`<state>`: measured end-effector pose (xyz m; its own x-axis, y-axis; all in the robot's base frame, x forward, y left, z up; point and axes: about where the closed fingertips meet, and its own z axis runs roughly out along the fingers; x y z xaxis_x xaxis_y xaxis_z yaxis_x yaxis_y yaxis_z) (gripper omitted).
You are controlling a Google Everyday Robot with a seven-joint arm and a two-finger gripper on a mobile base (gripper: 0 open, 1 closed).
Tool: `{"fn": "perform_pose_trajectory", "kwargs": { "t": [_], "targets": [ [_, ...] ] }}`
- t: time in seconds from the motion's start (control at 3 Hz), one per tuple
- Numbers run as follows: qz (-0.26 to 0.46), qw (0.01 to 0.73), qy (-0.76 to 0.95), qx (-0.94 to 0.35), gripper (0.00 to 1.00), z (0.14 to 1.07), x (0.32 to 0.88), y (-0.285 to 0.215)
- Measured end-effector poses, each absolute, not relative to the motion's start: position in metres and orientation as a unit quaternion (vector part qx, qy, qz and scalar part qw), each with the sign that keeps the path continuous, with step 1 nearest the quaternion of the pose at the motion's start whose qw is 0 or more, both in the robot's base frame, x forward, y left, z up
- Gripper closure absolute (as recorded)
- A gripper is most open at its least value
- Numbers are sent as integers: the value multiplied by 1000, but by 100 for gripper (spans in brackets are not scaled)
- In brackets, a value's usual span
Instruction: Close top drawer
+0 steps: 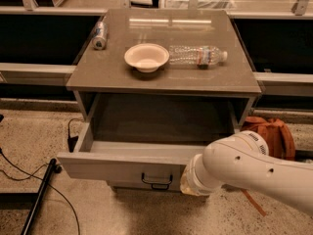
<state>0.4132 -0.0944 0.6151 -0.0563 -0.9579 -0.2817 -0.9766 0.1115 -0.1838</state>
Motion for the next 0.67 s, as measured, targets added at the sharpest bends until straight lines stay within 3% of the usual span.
{"fn": "perform_pose_trajectory", "kwargs": {
  "t": [0.67],
  "targets": [
    [-7,220,722,-656,100,615,439,-92]
  ]
}}
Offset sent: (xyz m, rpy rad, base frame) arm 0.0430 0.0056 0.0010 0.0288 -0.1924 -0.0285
